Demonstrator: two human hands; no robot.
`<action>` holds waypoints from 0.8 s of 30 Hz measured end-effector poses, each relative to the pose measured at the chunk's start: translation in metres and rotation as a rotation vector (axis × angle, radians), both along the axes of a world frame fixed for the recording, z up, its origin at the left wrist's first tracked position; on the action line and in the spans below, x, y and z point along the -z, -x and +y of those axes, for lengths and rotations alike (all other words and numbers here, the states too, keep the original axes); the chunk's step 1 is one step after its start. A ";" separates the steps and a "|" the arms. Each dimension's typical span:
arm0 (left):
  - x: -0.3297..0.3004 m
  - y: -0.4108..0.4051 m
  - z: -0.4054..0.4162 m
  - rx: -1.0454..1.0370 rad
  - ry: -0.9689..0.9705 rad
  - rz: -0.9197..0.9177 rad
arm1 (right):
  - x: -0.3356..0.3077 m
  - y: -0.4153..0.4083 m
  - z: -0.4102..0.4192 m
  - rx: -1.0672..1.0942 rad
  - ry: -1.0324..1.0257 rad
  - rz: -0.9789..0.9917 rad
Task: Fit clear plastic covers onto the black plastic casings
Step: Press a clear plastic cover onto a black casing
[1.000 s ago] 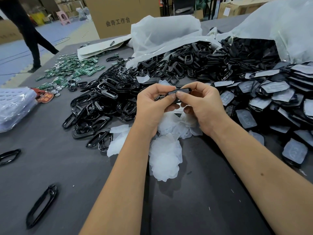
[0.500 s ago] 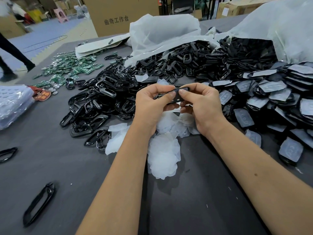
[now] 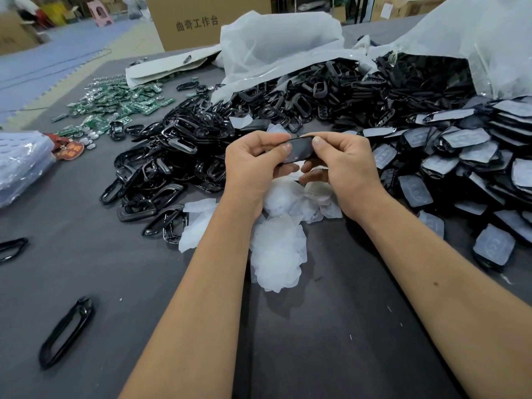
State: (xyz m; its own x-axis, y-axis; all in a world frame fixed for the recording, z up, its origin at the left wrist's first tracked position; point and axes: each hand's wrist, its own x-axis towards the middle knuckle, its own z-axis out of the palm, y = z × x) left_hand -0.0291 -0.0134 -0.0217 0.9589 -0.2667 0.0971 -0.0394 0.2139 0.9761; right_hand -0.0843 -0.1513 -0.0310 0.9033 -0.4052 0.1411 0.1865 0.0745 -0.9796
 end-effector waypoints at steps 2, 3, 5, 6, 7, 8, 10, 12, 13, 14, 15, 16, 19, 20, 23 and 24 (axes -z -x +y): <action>0.000 0.000 0.000 0.005 0.003 0.006 | 0.001 0.000 -0.001 0.018 0.033 0.006; 0.000 0.000 0.000 0.011 -0.002 0.003 | 0.002 -0.001 -0.001 0.039 0.055 0.012; 0.000 0.001 -0.001 0.016 -0.012 0.000 | 0.004 -0.001 -0.001 0.085 0.099 0.023; 0.000 0.001 -0.001 0.016 -0.013 -0.001 | 0.004 -0.002 -0.001 0.102 0.115 0.027; 0.000 0.001 -0.001 0.014 -0.013 -0.004 | 0.005 -0.002 -0.001 0.114 0.129 0.028; 0.000 0.001 -0.001 0.011 -0.013 -0.014 | 0.005 -0.002 -0.002 0.120 0.145 0.027; 0.000 0.002 -0.001 0.004 -0.022 -0.047 | 0.004 -0.002 -0.001 0.124 0.161 0.024; 0.001 0.002 -0.001 0.002 -0.043 -0.077 | 0.004 -0.002 -0.001 0.122 0.156 0.022; 0.001 0.002 -0.001 0.002 -0.052 -0.082 | 0.003 -0.002 -0.001 0.123 0.154 0.021; 0.001 0.002 -0.001 0.003 -0.055 -0.081 | 0.003 -0.002 -0.002 0.126 0.156 0.016; 0.001 0.001 -0.001 0.005 -0.054 -0.074 | 0.003 -0.001 -0.002 0.128 0.162 0.010; 0.001 0.001 -0.001 0.007 -0.050 -0.067 | 0.003 -0.001 -0.002 0.127 0.170 0.000; 0.001 0.001 0.000 0.012 -0.043 -0.048 | 0.002 0.000 -0.002 0.089 0.226 -0.027; 0.001 0.000 0.000 0.014 -0.039 -0.039 | 0.002 0.000 -0.003 0.066 0.237 -0.034; 0.001 -0.002 0.001 0.016 -0.005 0.025 | 0.002 0.002 -0.006 0.012 0.272 -0.053; 0.000 -0.002 0.001 0.013 0.011 0.058 | 0.002 0.003 -0.007 0.010 0.335 -0.069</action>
